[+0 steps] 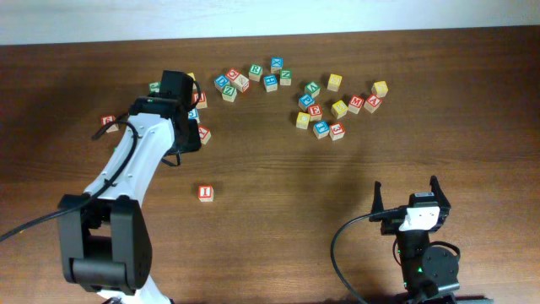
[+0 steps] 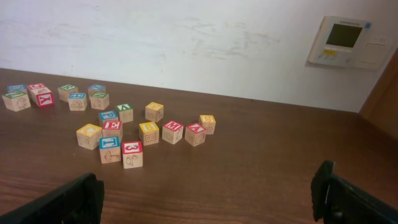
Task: Spell out ICRA
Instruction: 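Lower the red I block onto the table and open the left gripper, then move the left gripper back over the left block cluster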
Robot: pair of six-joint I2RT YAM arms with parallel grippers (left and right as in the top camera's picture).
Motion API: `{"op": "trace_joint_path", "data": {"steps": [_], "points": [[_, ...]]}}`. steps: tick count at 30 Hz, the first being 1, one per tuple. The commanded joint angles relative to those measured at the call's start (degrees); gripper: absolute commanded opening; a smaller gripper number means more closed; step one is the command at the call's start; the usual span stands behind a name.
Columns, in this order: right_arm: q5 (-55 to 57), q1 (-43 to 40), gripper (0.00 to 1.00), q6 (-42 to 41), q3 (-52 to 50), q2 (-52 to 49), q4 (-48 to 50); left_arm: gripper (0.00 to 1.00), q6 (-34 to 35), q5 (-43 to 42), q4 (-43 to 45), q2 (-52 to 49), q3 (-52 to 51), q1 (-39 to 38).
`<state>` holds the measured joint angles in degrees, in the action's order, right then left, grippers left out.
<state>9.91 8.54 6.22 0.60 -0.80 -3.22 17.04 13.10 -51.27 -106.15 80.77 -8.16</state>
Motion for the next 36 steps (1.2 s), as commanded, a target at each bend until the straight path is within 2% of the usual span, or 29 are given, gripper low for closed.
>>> {"op": "trace_joint_path", "data": {"steps": [1,2,3,4,8,9,10,11,12,16,20,36], "points": [[-0.3,-0.3,0.98,-0.3,-0.3,0.4,-0.5,0.7,0.0,0.9,2.6,1.5,-2.1,0.1],[-0.3,-0.3,0.98,-0.3,-0.3,0.4,-0.5,0.87,0.0,0.9,3.3,1.5,-2.4,0.1],[-0.3,-0.3,0.99,-0.3,-0.3,0.4,-0.5,0.97,0.0,0.8,3.5,1.5,-2.4,0.1],[-0.3,-0.3,0.99,-0.3,-0.3,0.4,-0.5,1.0,0.0,0.9,3.7,1.5,-2.4,0.1],[-0.3,-0.3,0.98,-0.3,-0.3,0.4,-0.5,1.0,0.0,0.9,3.7,1.5,-2.4,0.1],[-0.3,-0.3,0.98,-0.3,-0.3,0.4,-0.5,0.97,0.0,0.9,3.7,1.5,-2.4,0.1],[-0.3,-0.3,0.98,-0.3,-0.3,0.4,-0.5,0.39,0.0,0.9,3.7,1.5,-2.4,0.1],[-0.3,-0.3,0.98,-0.3,-0.3,0.4,-0.5,0.03,0.0,0.9,3.8,1.5,-2.4,0.1],[-0.3,-0.3,0.98,-0.3,-0.3,0.4,-0.5,0.0,0.0,0.9,3.8,1.5,-2.4,0.1],[-0.3,-0.3,0.98,-0.3,-0.3,0.4,-0.5,0.0,0.0,0.2,4.7,1.5,-2.4,0.1],[-0.3,-0.3,0.98,-0.3,-0.3,0.4,-0.5,0.0,0.0,-0.4,11.8,1.5,-2.3,0.1],[-0.3,-0.3,0.98,-0.3,-0.3,0.4,-0.5,0.0,0.0,-0.2,11.4,1.4,-2.6,0.2]]}}
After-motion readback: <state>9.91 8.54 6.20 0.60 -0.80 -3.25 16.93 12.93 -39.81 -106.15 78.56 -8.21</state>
